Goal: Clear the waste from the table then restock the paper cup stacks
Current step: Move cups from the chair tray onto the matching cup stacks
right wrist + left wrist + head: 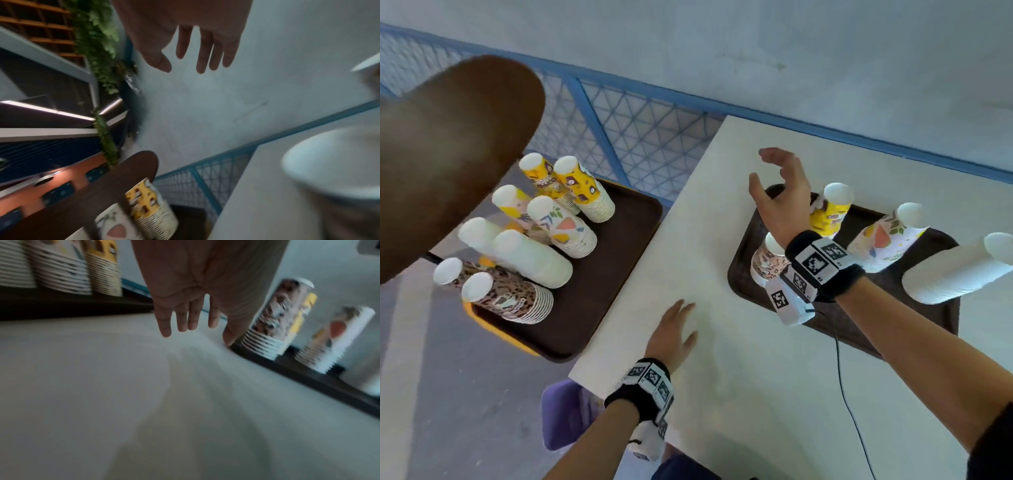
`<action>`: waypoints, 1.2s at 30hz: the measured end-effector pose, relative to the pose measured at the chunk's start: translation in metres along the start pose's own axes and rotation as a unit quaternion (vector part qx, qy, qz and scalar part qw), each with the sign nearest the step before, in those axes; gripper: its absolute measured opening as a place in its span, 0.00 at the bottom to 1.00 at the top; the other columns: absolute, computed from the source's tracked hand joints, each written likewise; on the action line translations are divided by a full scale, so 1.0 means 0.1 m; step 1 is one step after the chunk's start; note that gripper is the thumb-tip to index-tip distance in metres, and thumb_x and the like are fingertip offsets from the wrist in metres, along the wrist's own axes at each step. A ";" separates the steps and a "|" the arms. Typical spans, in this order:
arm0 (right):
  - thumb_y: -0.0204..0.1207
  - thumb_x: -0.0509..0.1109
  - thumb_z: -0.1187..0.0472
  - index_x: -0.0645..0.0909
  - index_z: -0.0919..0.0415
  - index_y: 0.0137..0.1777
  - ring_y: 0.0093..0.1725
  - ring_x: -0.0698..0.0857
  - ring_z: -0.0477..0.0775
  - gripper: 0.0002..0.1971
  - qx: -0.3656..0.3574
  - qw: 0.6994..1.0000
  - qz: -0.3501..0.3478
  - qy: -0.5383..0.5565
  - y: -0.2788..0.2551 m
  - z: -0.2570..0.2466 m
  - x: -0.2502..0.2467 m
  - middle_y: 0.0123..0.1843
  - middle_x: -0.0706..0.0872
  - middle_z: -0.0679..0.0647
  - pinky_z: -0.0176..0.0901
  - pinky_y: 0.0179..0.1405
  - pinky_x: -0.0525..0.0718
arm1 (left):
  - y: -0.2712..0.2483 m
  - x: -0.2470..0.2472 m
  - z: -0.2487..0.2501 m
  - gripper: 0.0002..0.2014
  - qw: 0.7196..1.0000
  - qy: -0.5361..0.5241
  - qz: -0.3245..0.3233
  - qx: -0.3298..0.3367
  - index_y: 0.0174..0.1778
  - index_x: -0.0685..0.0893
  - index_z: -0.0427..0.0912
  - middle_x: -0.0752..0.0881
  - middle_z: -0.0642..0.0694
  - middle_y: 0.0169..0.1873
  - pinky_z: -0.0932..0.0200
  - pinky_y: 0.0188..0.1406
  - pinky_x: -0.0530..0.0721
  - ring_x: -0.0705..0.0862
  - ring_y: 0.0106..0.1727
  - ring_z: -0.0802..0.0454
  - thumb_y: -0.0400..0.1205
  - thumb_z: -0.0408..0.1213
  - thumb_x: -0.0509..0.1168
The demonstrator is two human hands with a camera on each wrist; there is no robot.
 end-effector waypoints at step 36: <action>0.61 0.82 0.57 0.71 0.62 0.70 0.65 0.78 0.57 0.38 0.109 0.942 -0.313 -0.052 -1.40 -0.40 3.34 0.64 0.76 0.59 0.38 0.61 0.75 | -0.31 -1.89 -2.44 0.39 0.873 -0.312 0.316 -0.200 0.73 0.66 0.47 0.79 0.46 0.66 0.41 0.68 0.78 0.78 0.68 0.44 0.67 0.41 0.76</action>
Point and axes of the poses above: each hand's wrist, its own y-axis towards the middle knuckle, its own x-axis out of the palm, z = x × y, the point moved 4 cm from there along y, towards the middle knuckle
